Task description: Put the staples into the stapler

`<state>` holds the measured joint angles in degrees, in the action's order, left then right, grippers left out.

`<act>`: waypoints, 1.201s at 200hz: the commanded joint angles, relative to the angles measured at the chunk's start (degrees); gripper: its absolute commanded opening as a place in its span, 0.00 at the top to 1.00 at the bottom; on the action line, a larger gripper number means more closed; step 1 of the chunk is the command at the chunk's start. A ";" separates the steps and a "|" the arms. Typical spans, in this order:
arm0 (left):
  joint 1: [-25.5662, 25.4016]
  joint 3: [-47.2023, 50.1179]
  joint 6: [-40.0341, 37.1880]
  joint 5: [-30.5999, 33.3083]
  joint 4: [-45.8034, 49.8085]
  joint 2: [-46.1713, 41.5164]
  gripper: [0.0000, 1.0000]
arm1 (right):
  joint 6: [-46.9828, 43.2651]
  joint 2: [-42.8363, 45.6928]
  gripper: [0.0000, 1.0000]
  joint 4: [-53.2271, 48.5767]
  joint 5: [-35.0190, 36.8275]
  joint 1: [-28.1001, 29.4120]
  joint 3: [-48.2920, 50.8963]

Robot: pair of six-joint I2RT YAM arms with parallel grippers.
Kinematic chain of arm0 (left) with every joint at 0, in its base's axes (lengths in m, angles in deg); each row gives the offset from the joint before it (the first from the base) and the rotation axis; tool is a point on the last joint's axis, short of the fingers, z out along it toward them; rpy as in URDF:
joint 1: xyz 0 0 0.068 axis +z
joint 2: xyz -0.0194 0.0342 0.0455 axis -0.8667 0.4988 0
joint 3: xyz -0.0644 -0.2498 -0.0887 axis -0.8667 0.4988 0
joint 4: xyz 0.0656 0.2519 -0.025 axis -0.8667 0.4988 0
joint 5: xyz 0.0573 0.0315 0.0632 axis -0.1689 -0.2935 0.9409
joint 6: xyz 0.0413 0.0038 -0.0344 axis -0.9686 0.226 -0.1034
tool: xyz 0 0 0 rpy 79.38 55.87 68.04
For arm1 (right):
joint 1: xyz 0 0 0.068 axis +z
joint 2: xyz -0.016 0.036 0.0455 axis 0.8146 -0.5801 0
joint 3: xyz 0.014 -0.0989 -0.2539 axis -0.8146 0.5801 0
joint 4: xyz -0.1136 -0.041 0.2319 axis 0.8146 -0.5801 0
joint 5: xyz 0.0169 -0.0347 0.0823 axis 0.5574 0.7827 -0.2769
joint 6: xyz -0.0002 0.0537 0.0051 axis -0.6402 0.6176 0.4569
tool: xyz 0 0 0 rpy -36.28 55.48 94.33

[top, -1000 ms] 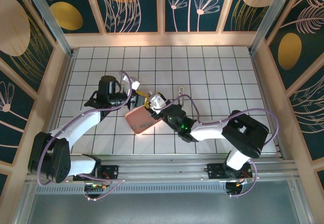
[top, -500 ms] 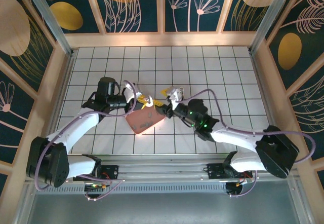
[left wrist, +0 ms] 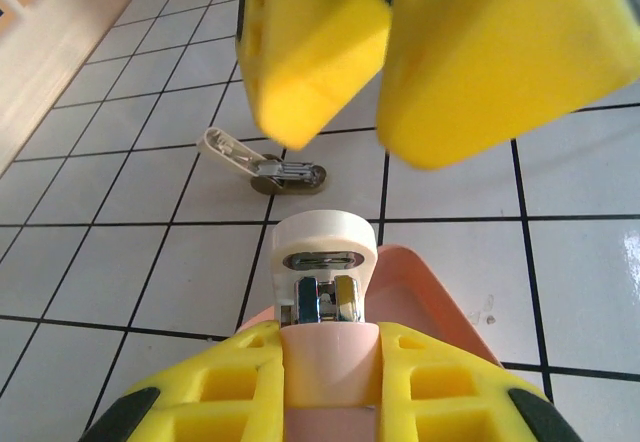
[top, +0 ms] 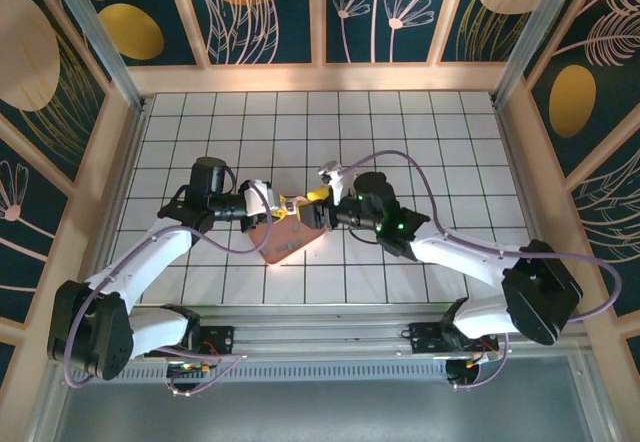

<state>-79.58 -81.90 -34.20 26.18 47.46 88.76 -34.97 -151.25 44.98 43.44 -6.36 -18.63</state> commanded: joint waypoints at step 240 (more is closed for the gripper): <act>0.00 -0.83 -3.49 -8.25 1.66 -0.79 1.00 | -28.06 7.68 0.47 7.09 -2.06 -4.74 12.47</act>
<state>-79.28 -81.74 -36.25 21.92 49.36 88.14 -44.33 -147.30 43.47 43.76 -13.14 -9.36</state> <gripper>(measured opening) 0.172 0.533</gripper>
